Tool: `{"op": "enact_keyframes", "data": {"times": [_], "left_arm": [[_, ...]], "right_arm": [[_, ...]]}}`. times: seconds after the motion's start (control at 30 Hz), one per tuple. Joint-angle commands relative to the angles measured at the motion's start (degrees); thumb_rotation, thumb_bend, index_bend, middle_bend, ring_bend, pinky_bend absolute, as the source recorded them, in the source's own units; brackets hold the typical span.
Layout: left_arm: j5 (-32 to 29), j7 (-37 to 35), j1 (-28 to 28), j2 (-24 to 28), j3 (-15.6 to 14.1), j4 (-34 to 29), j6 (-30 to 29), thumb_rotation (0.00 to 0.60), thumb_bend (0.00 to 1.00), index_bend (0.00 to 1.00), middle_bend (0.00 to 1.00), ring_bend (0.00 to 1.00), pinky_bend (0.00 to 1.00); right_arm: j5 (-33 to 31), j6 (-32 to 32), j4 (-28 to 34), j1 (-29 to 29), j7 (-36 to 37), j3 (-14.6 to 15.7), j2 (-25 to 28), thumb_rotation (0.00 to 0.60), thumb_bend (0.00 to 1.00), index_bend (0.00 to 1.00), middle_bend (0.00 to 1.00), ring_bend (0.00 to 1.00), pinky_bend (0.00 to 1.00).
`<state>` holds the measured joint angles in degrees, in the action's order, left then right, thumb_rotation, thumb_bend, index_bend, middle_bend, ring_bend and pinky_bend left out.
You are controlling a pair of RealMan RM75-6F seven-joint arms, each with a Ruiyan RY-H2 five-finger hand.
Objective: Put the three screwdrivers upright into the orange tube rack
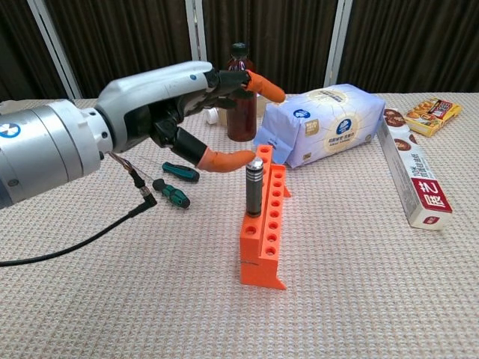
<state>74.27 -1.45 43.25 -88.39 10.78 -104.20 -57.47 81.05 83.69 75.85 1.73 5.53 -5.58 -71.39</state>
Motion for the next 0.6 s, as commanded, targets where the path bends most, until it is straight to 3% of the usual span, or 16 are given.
{"op": "enact_keyframes", "data": {"times": [0.03,0.17,0.3,0.4,0.47,0.6], "left_arm": [[0.20,0.74,-0.77,2.86,1.04,0.05,-1.52,0.600,0.35,0.28,0.00,0.00,0.00],[-0.28,3.71,-0.99,6.21,2.10,1.98,-2.50,0.600,0.41,0.44,0.01,0.00,0.00],[-1.06,10.35,0.24,9.37,1.73,5.95,-0.68,0.600,0.41,0.50,0.01,0.00,0.00],[-1.04,18.00,1.68,10.20,0.22,9.60,0.94,0.600,0.38,0.50,0.01,0.00,0.00],[0.27,27.78,3.79,9.73,-2.71,14.37,3.78,0.600,0.30,0.49,0.01,0.00,0.00],[1.18,35.08,5.09,7.94,-4.96,17.56,5.01,0.600,0.21,0.46,0.00,0.00,0.00]], "right_arm": [[-0.01,0.00,0.03,0.01,0.01,-0.02,0.06,0.600,0.00,0.00,0.06,0.00,0.05],[0.10,-0.09,0.18,0.15,0.00,-0.05,0.15,0.600,0.00,0.00,0.06,0.00,0.05],[0.36,-0.07,0.49,0.37,-0.14,-0.09,0.14,0.600,0.00,0.00,0.06,0.00,0.05],[0.49,-0.10,0.72,0.51,-0.32,-0.09,0.14,0.600,0.00,0.00,0.06,0.00,0.05],[0.57,-0.07,0.85,0.56,-0.41,-0.07,0.03,0.600,0.00,0.00,0.06,0.00,0.05],[0.44,-0.20,0.84,0.57,-0.42,-0.03,-0.08,0.600,0.00,0.00,0.06,0.00,0.05]]}}
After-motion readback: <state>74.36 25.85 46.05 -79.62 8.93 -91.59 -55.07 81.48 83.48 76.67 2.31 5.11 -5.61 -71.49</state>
